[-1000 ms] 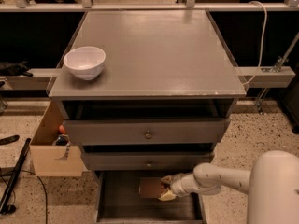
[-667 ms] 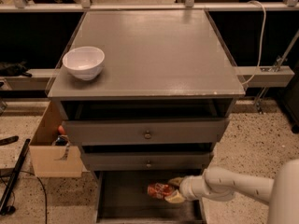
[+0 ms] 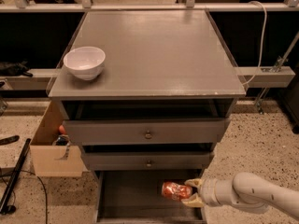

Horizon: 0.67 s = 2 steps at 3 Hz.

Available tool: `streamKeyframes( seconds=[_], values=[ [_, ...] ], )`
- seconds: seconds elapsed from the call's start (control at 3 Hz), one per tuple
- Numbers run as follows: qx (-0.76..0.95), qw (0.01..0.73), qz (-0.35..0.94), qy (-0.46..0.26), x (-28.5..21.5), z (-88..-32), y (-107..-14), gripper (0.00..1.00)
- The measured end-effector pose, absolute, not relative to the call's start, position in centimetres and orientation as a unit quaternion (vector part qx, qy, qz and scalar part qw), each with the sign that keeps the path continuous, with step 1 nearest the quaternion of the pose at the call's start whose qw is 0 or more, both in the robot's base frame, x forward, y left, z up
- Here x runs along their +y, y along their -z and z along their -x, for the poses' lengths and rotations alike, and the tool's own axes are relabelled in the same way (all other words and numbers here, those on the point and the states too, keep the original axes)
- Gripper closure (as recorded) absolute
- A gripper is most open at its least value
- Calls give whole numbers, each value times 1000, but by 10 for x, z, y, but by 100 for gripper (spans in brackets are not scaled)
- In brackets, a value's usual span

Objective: Pick coke can from bottom drawer and place on counter

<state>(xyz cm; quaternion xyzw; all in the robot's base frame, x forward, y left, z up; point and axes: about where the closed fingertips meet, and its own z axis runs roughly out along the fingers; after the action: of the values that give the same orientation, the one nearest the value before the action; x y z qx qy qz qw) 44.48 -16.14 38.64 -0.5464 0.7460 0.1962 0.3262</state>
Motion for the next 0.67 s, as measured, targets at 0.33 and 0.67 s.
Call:
streamKeyframes(
  seconds=[0.33,0.67],
  values=[
    [743,331,548,-194,-160,-443,-392,100],
    [725,359,561,-174,-157,-429,-429,100]
  ],
)
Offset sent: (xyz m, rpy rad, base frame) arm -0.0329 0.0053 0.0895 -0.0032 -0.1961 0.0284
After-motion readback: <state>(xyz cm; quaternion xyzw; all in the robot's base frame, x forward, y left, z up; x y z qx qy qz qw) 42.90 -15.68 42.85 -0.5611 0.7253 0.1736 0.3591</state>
